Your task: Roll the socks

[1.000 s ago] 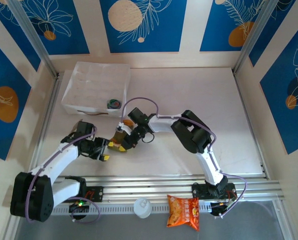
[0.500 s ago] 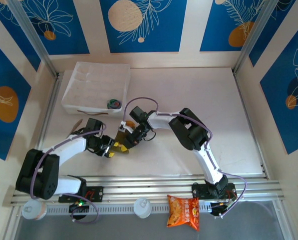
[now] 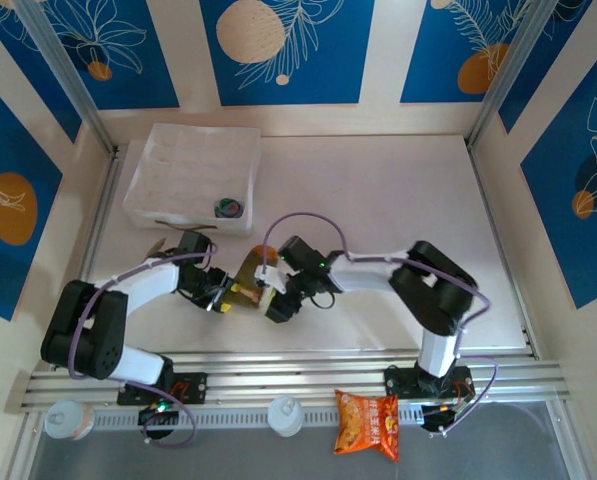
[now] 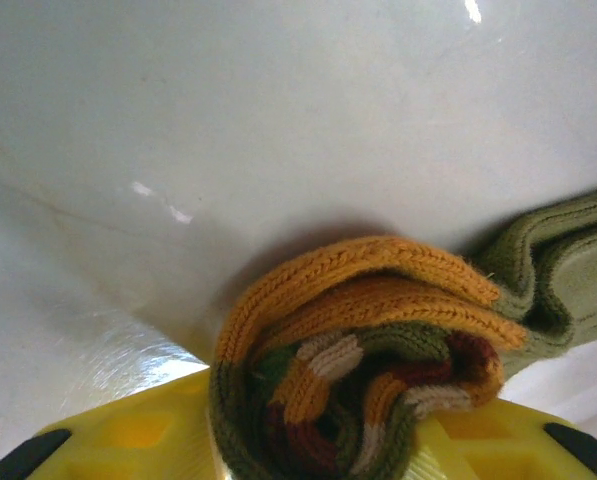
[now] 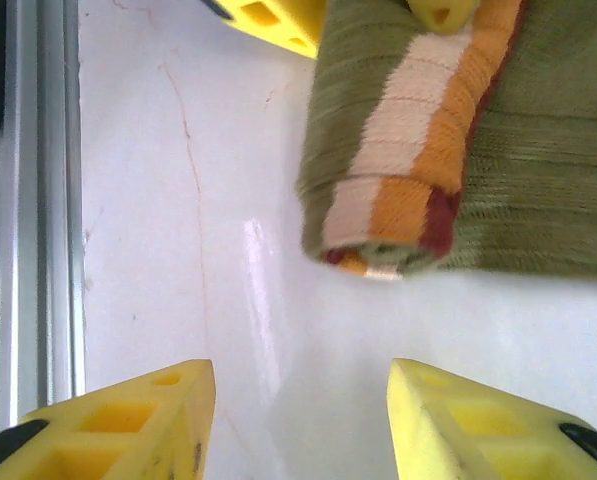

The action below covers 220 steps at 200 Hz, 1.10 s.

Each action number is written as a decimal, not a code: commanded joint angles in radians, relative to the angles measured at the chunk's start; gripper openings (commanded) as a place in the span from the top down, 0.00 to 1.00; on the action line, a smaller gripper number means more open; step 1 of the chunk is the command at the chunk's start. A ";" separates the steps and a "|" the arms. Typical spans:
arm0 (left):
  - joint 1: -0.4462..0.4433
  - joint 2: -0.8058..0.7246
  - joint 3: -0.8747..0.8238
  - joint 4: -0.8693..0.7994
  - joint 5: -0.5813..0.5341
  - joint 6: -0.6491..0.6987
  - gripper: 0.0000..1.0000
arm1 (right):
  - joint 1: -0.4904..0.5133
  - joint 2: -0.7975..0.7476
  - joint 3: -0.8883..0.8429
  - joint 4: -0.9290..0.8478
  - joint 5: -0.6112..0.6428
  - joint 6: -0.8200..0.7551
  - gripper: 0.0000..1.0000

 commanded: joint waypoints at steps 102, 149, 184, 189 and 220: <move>-0.012 0.131 0.024 -0.205 -0.124 0.028 0.59 | 0.225 0.093 0.122 0.174 0.590 -0.394 0.51; -0.011 0.125 0.027 -0.202 -0.117 0.025 0.60 | 0.225 0.166 0.155 0.088 0.608 -0.338 0.78; -0.012 0.045 0.050 -0.236 -0.121 0.011 0.56 | 0.199 0.201 0.130 -0.023 0.600 -0.165 1.00; -0.012 0.023 0.056 -0.242 -0.124 0.006 0.53 | 0.189 0.203 0.123 -0.037 0.581 -0.133 1.00; -0.010 -0.148 0.076 -0.259 -0.172 -0.035 0.35 | 0.111 0.199 0.052 -0.071 0.393 0.049 1.00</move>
